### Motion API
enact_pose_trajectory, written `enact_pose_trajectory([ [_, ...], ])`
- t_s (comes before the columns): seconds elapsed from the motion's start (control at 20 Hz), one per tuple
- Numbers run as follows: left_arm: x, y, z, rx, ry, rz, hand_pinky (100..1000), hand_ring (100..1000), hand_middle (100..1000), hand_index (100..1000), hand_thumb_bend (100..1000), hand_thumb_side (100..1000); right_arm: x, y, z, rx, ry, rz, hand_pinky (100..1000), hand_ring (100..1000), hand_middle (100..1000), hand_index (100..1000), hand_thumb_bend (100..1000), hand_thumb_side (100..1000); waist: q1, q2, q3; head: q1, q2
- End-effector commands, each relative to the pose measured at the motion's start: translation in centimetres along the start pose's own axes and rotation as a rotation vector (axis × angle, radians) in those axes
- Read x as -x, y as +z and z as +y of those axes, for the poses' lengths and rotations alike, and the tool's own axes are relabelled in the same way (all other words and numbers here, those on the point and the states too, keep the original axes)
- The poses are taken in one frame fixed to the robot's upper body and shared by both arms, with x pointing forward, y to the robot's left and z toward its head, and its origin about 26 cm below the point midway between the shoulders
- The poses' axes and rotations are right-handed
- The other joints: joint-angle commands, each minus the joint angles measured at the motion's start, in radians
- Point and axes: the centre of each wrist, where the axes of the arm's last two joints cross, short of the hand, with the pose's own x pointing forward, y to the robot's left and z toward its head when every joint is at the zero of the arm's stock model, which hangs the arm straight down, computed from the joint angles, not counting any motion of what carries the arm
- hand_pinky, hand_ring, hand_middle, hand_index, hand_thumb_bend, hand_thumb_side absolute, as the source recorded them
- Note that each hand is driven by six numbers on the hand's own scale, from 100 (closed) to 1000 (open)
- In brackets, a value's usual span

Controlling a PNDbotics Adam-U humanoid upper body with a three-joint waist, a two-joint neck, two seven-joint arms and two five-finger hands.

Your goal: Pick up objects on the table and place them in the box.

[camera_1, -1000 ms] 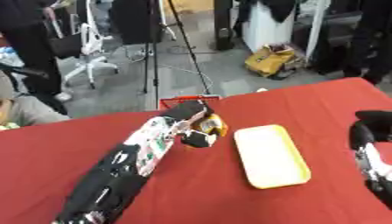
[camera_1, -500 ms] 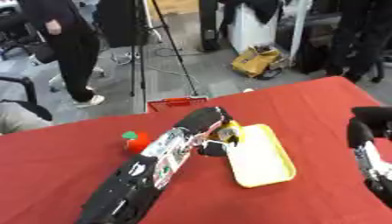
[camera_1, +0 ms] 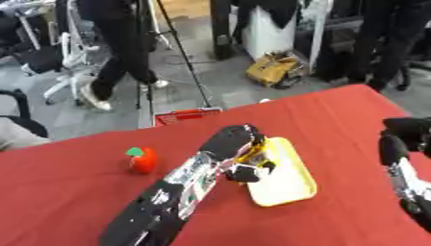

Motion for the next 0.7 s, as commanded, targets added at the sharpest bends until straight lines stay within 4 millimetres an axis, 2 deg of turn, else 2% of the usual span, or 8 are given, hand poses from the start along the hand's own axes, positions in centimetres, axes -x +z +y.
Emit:
enact_pose_trajectory([
  [0.05,-0.4,-0.5,0.8,-0.108,-0.024,-0.009,670,554,527,635,493,442,-0.9,-0.6,-0.2,0.002,-0.009,-0.044,614,623,600,748,319,668,0.007,-0.012,-0.009,0.006,-0.013],
  [0.2,-0.4,-0.4,0.4,-0.16,-0.042,-0.001,674,574,547,651,535,470,-0.9,-0.6,-0.2,-0.001,-0.011,-0.047,614,623,599,748,319,667,0.012,-0.011,-0.018,0.008,-0.014],
  [0.3,-0.4,-0.3,0.2,-0.193,-0.062,0.007,691,620,634,719,642,508,-0.9,-0.6,-0.2,-0.004,-0.011,-0.047,614,622,599,748,320,667,0.015,-0.011,-0.021,0.008,-0.015],
  [0.35,-0.3,-0.2,0.0,-0.198,-0.073,0.014,703,647,669,721,686,520,-0.9,-0.6,-0.2,-0.004,-0.011,-0.047,614,622,599,748,319,667,0.017,-0.012,-0.022,0.008,-0.014],
  [0.7,0.9,0.4,-1.4,-0.112,-0.135,0.117,755,720,760,766,724,555,-0.8,-0.5,-0.3,-0.001,-0.005,-0.041,614,622,599,748,319,668,0.017,-0.013,-0.02,0.003,-0.015],
])
